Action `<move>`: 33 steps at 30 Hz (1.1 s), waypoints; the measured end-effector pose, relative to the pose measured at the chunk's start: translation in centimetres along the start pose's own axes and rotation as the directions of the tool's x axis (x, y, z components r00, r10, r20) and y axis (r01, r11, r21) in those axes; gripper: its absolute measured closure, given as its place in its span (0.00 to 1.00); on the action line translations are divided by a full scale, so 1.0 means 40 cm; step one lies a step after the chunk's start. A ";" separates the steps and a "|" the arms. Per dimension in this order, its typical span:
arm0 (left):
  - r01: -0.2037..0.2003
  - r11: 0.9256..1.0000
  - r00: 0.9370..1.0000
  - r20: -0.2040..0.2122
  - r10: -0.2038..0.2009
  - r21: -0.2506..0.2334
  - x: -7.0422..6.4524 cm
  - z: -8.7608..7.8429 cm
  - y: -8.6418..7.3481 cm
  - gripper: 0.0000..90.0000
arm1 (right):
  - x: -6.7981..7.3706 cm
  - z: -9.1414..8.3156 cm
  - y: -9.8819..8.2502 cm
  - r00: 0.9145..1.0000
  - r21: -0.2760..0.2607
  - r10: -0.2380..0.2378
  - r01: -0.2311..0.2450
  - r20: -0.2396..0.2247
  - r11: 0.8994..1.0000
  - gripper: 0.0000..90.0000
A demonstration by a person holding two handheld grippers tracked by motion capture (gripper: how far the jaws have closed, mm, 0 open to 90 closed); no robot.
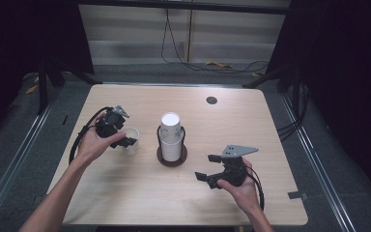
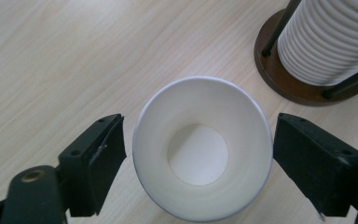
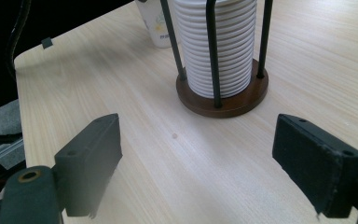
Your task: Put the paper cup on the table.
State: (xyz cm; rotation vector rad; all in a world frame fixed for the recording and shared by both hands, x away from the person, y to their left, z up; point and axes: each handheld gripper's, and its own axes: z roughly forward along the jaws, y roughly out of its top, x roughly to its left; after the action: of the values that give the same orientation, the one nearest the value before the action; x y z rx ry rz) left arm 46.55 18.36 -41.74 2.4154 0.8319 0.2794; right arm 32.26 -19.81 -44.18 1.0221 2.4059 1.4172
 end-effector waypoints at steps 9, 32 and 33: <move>0.036 0.993 0.999 0.044 -0.032 -0.113 0.006 -0.013 -0.022 0.18 | -0.003 -0.001 -0.001 1.000 -0.008 0.014 -0.014 -0.002 1.000 0.16; 0.036 0.928 0.999 0.043 -0.022 -0.371 -0.058 -0.056 -0.069 0.19 | -0.004 -0.002 -0.002 1.000 -0.008 0.018 -0.018 0.012 1.000 0.16; 0.037 0.927 0.999 0.039 -0.024 -0.374 -0.062 -0.057 -0.071 0.19 | -0.004 -0.003 -0.002 1.000 -0.010 0.017 -0.017 0.015 1.000 0.16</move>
State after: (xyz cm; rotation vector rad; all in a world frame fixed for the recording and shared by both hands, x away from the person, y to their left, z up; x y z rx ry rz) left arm 42.34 19.66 -41.52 2.0423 0.7256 0.3508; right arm 32.31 -20.02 -44.20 1.0494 2.3832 1.4201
